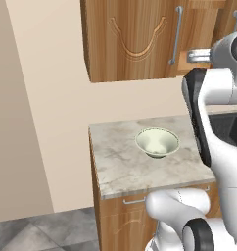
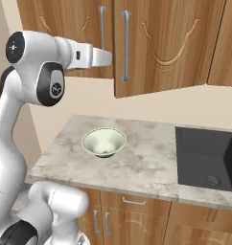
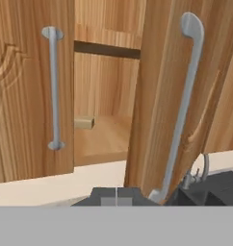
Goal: Open the cabinet. Pick the orange and kiwi from the cabinet and place them into the bowl. Then close the cabinet.
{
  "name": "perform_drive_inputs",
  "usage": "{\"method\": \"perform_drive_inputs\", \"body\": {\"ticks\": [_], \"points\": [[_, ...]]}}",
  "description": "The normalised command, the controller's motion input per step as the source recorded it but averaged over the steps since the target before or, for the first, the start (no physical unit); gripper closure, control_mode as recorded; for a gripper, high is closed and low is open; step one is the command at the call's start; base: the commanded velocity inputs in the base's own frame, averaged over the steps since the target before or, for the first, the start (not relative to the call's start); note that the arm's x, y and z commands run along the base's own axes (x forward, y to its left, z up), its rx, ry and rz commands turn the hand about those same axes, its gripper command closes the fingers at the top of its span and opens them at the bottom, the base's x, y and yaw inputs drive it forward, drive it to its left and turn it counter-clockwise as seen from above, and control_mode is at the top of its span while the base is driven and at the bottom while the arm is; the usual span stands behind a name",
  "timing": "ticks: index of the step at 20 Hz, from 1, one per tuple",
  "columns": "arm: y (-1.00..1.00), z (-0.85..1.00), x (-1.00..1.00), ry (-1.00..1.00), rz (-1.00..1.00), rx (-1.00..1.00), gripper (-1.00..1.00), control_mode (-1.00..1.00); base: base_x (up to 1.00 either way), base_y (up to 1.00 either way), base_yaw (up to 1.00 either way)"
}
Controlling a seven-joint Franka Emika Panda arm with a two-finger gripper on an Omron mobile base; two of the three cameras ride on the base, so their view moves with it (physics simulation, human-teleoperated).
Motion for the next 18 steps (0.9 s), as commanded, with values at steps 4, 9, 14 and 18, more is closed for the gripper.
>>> {"method": "perform_drive_inputs", "body": {"ticks": [4, 9, 14, 18], "points": [[0.28, 0.00, 0.38, 0.01, -0.24, 0.00, 1.00, -1.00, 0.00, 0.00, 0.00], [0.12, 0.00, 0.47, 0.02, -0.21, 0.00, 1.00, -1.00, 0.00, 0.00, 0.00], [0.02, 0.00, 0.42, 0.01, -0.20, 0.00, 1.00, -1.00, 0.00, 0.00, 0.00], [0.00, 0.00, 0.41, 0.00, -0.15, 0.00, 1.00, -1.00, 0.00, 0.00, 0.00]]}}
